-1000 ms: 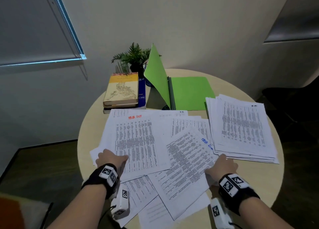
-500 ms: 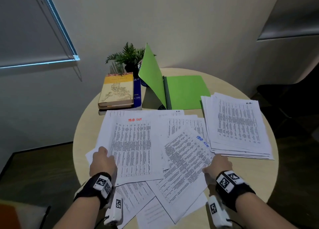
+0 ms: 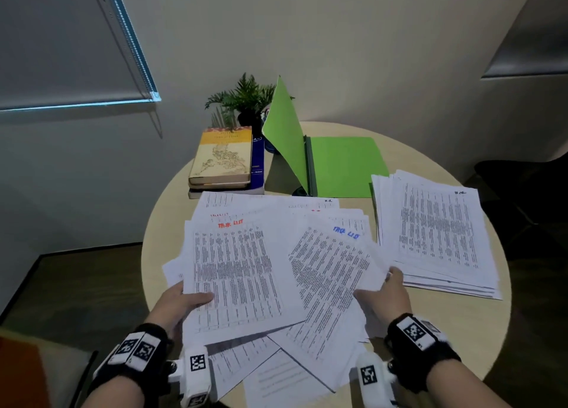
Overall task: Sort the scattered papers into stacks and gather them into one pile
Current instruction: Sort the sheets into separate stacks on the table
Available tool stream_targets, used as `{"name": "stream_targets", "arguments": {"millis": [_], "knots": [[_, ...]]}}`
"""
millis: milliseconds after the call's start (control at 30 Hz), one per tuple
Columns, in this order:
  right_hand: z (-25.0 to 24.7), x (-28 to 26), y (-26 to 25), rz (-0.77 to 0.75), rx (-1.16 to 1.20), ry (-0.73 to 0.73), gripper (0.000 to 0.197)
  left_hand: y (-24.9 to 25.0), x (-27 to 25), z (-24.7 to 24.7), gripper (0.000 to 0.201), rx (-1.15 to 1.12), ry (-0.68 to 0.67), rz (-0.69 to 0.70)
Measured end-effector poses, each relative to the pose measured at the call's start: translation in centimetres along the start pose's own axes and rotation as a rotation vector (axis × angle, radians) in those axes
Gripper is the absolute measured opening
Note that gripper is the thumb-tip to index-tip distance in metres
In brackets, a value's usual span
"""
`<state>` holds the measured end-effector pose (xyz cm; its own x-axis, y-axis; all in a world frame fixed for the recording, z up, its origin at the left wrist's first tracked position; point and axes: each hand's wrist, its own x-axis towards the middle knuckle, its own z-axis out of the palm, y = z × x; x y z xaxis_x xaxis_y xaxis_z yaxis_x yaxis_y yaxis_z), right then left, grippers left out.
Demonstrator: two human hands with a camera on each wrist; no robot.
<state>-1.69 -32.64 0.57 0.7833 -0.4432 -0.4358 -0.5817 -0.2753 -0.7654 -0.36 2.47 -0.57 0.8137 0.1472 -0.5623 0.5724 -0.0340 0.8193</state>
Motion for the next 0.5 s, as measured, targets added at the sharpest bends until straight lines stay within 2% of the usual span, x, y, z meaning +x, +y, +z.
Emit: {"name": "stream_targets", "arguments": {"millis": [33, 100, 167, 233, 300, 500], "knots": [[0.3, -0.1, 0.5, 0.01, 0.017, -0.027, 0.054, -0.1, -0.1, -0.1, 0.022, 0.029, -0.03, -0.011], [1.0, 0.3, 1.6, -0.013, -0.022, -0.059, 0.011, -0.9, 0.3, -0.3, 0.02, 0.037, -0.011, -0.047], [1.1, 0.5, 1.8, -0.074, -0.026, 0.025, 0.026, -1.4, 0.4, -0.1, 0.025, 0.002, 0.033, -0.069], [0.4, 0.3, 0.7, -0.138, 0.05, 0.184, 0.022, -1.8, 0.4, 0.0, 0.033, -0.059, 0.061, -0.071], [-1.2, 0.1, -1.3, -0.228, 0.121, 0.281, 0.02, -2.0, 0.3, -0.2, 0.034, -0.07, 0.071, -0.045], [-6.2, 0.8, -6.9, -0.369, 0.259, 0.216, 0.013, -1.2, -0.9, -0.2, 0.02, -0.003, 0.082, 0.022]]}}
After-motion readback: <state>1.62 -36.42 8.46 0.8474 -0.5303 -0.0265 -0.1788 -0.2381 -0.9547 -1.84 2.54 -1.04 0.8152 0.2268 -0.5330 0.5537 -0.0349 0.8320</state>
